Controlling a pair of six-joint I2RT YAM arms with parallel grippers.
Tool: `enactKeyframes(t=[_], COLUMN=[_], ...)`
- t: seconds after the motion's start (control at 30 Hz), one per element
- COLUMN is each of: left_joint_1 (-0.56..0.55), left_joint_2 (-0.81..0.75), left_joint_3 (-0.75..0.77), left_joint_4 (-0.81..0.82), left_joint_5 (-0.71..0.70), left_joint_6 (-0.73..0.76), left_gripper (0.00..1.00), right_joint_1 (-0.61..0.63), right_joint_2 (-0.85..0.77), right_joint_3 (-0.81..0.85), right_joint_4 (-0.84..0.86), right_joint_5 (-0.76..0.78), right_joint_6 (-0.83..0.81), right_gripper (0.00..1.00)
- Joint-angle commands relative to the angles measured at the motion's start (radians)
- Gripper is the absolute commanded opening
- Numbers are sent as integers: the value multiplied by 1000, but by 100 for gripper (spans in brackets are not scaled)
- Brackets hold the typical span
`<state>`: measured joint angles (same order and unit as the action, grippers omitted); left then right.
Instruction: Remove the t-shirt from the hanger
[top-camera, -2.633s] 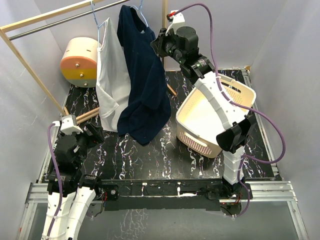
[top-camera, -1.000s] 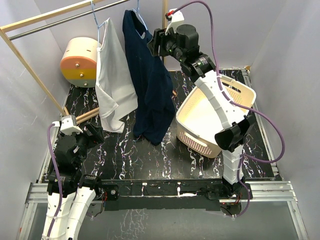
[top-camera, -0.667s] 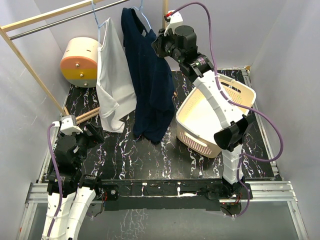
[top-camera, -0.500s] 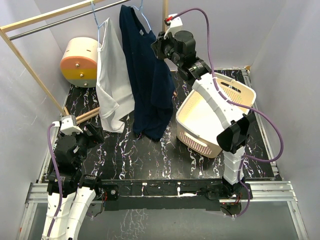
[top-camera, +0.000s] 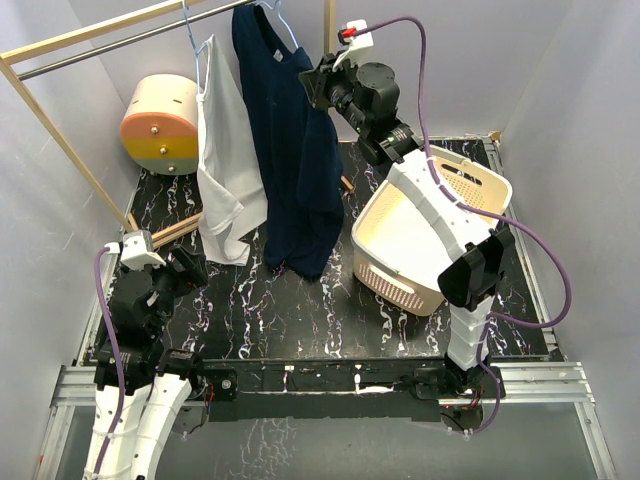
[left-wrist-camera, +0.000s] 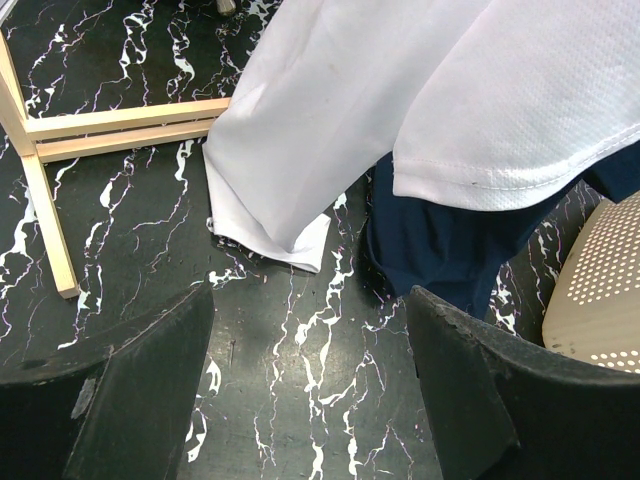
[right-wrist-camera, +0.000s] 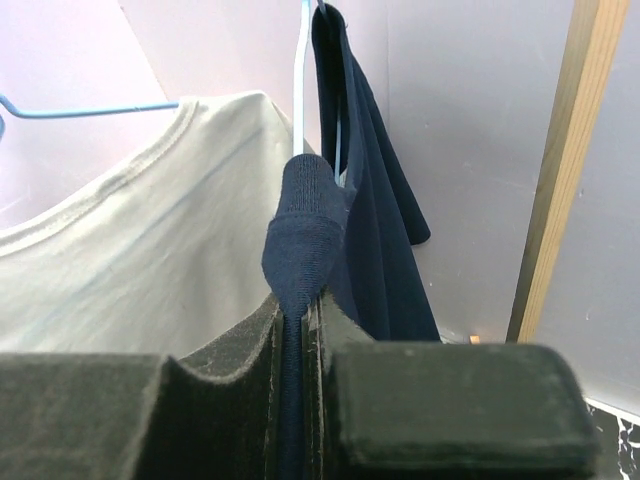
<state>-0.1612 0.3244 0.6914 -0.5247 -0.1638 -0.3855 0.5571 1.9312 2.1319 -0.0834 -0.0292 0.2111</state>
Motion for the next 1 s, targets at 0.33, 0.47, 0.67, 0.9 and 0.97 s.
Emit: enactKeyframes(t=[0.33, 0.47, 0.67, 0.9, 0.97], left_joint_1=[-4, -4, -4, -4, -4], left_joint_2=[-2, -2, -1, 33, 81], left_joint_3=[-7, -7, -2, 144, 263], left_joint_4=[7, 7, 14, 107, 135], left_joint_5=[11, 13, 27, 181, 253], left_joint_6=[5, 6, 22, 83, 102], left_gripper=[76, 76, 78, 81, 82], right_joint_1=[6, 7, 7, 7, 7], right_joint_2=[-207, -353, -550, -794, -858], right_joint_3=[83, -82, -298, -468, -502], right_joint_4=[63, 47, 3, -159, -225], right_joint_5=[-1, -15, -98, -326, -384], right_joint_6=[-3, 1, 43, 125, 134], right_gripper=[8, 8, 8, 8, 8])
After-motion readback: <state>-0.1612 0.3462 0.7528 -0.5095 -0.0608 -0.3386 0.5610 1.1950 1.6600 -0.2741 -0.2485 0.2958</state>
